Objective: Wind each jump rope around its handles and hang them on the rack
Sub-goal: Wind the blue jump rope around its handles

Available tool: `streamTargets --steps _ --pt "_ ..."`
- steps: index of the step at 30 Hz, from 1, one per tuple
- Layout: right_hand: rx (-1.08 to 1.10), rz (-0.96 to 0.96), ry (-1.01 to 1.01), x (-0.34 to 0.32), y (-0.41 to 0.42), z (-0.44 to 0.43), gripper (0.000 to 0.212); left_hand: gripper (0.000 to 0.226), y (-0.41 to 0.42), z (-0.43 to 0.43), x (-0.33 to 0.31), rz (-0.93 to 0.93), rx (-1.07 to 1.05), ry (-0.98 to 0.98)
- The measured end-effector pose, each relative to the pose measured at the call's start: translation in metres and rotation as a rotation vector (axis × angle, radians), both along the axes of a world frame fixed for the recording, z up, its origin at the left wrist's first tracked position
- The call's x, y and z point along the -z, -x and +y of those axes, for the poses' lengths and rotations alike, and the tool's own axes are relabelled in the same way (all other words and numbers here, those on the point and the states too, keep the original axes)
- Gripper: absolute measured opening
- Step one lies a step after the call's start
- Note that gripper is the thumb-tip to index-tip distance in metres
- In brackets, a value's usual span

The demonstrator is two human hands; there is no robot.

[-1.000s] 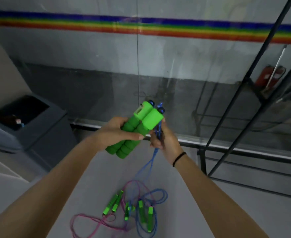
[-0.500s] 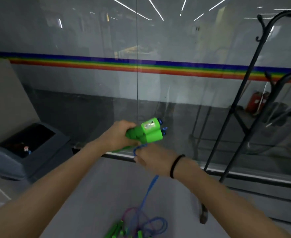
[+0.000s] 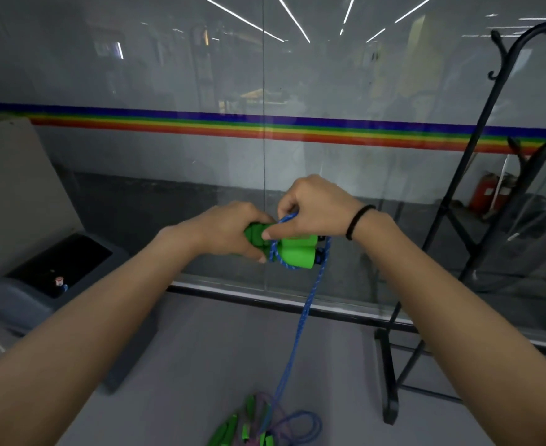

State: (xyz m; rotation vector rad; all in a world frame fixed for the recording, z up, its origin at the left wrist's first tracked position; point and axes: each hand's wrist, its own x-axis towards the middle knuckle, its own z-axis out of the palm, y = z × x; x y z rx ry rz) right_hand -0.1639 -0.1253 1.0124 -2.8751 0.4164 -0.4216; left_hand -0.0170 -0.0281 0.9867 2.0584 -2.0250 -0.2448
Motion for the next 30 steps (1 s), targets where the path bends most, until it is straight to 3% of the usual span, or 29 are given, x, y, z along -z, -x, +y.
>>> streamTargets --steps 3,6,10,13,22,26,30 --pt "0.042 -0.008 0.015 -0.006 0.001 -0.003 0.049 0.037 -0.001 0.009 0.001 0.059 0.033 -0.006" --pt "-0.003 -0.02 -0.086 -0.009 0.003 -0.007 0.045 0.044 0.004 0.015 0.0 0.097 0.065 0.025" --pt "-0.137 -0.091 -0.423 -0.01 0.002 -0.013 0.044 0.024 0.01 0.017 -0.002 0.245 0.118 0.109" --pt "-0.172 -0.147 -0.65 -0.006 0.008 -0.02 0.035 0.023 0.015 0.019 -0.004 0.292 0.147 0.17" --pt "-0.033 -0.331 -1.146 0.033 0.011 -0.034 0.026 0.022 0.016 0.022 0.002 0.424 0.109 0.272" --pt "-0.047 -0.44 -1.263 0.052 0.011 -0.031 0.019 0.035 0.013 0.024 0.004 0.502 0.087 0.3" --pt "-0.049 -0.294 -1.129 0.071 0.013 -0.026 0.036 0.028 0.009 0.026 0.001 0.582 -0.08 0.422"
